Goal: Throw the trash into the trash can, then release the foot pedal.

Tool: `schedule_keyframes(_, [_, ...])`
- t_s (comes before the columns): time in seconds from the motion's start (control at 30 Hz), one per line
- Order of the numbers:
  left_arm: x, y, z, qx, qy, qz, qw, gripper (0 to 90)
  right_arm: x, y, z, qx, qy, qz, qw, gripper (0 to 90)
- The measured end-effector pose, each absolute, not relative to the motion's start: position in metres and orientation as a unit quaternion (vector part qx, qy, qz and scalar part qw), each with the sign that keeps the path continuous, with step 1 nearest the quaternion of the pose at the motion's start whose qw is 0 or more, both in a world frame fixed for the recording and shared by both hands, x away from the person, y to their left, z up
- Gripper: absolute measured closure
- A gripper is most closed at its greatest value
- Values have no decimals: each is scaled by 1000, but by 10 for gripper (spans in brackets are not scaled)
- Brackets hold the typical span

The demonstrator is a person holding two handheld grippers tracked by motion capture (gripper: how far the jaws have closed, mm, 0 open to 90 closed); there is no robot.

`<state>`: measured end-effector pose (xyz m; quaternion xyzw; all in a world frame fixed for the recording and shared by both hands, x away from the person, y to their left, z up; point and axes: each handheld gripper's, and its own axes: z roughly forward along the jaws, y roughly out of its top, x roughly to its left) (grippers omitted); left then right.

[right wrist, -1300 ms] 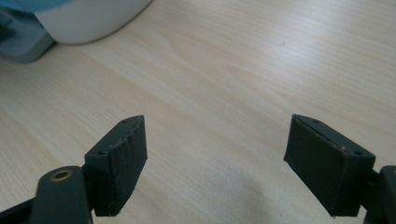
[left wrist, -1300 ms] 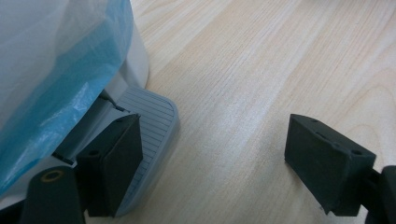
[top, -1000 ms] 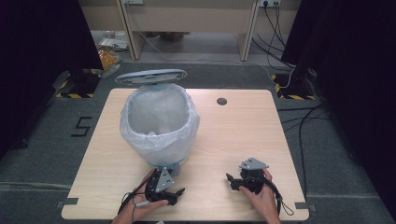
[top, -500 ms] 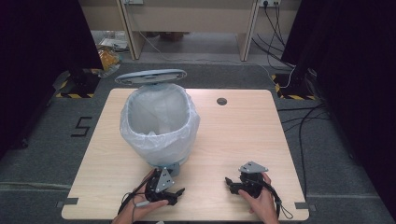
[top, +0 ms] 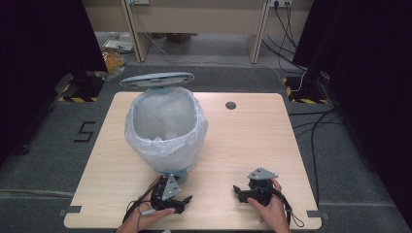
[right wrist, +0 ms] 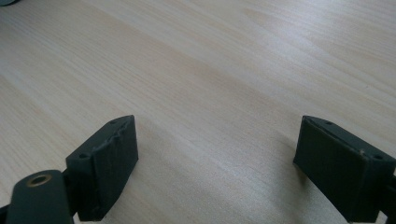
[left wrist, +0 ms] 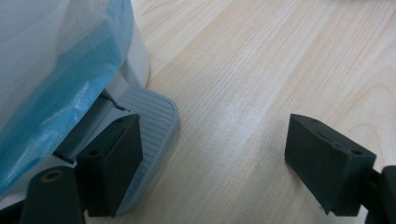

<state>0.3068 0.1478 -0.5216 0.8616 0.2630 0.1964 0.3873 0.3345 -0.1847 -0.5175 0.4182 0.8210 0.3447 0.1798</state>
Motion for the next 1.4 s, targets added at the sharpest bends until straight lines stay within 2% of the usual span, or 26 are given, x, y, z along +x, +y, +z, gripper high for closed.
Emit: schedule_keyframes(1.4, [303,152,-511,845,265,212,414,181,336,-184,-518,416,822,344,179,115])
